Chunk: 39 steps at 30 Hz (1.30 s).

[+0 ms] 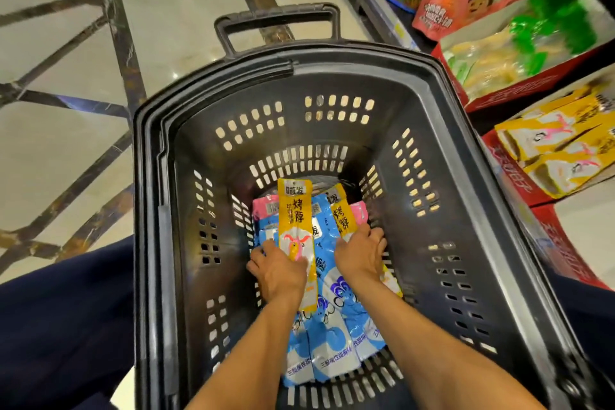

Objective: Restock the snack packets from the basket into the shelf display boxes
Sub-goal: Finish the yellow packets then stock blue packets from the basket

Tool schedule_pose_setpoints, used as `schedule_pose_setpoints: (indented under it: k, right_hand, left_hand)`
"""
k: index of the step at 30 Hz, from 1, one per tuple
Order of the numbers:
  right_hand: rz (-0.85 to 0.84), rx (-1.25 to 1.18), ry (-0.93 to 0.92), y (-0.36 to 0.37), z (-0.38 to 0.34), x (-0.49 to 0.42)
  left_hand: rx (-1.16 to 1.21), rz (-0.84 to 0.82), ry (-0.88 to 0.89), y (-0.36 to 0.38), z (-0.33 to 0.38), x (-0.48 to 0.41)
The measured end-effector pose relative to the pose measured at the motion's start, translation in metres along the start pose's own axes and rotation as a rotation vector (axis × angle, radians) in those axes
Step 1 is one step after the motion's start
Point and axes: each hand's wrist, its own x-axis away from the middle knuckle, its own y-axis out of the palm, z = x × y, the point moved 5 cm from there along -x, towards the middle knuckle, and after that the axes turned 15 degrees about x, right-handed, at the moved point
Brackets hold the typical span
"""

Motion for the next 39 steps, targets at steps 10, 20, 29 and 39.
schedule_pose_setpoints:
  k: [10, 20, 29, 39]
  right_hand:
    - [-0.245, -0.099, -0.078, -0.014, 0.018, -0.002]
    - [-0.238, -0.332, -0.107, -0.066, 0.007, 0.011]
    - [-0.048, -0.688, -0.344, -0.206, -0.021, 0.066]
    - [0.282, -0.701, 0.008, -0.368, 0.174, 0.011]
  left_hand:
    - [-0.035, 0.084, 0.010, -0.024, 0.000, 0.011]
    - [0.262, 0.033, 0.008, -0.054, 0.016, 0.036]
    - [0.444, 0.007, 0.463, -0.117, 0.110, 0.124]
    - [0.218, -0.269, 0.845, 0.003, 0.339, 0.218]
